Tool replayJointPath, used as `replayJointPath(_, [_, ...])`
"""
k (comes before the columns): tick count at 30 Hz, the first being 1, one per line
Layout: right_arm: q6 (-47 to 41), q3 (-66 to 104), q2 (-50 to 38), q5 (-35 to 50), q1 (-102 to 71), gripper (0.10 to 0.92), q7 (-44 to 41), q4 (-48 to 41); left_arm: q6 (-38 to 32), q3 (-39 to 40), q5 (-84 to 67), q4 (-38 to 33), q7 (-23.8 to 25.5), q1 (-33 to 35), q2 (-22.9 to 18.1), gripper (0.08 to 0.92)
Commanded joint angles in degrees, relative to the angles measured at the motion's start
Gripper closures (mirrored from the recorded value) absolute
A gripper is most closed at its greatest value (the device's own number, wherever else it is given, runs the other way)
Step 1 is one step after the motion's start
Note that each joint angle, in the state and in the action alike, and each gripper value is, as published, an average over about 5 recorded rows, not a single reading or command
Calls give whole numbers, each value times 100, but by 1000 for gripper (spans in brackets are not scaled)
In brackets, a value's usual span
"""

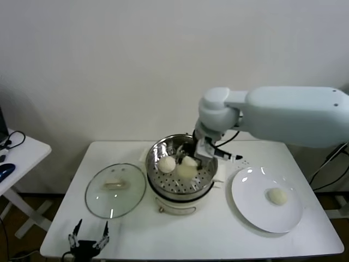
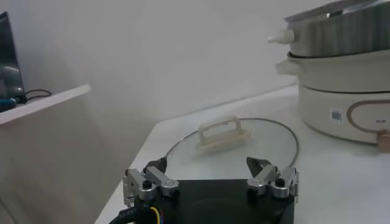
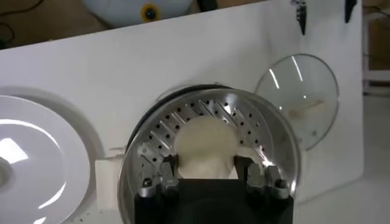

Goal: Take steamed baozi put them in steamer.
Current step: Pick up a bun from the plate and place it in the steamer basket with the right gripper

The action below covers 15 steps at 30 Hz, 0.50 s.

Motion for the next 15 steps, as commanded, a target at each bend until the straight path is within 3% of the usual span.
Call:
replayJointPath(1, [61,-38,320,-727,-1003,406,146,-271,6,0,5,61,5,-26,11,177])
replayJointPath(15, [73,83,583,-1144,-1579,406,490,-618,-9,-8,2,80,2,-22,20,177])
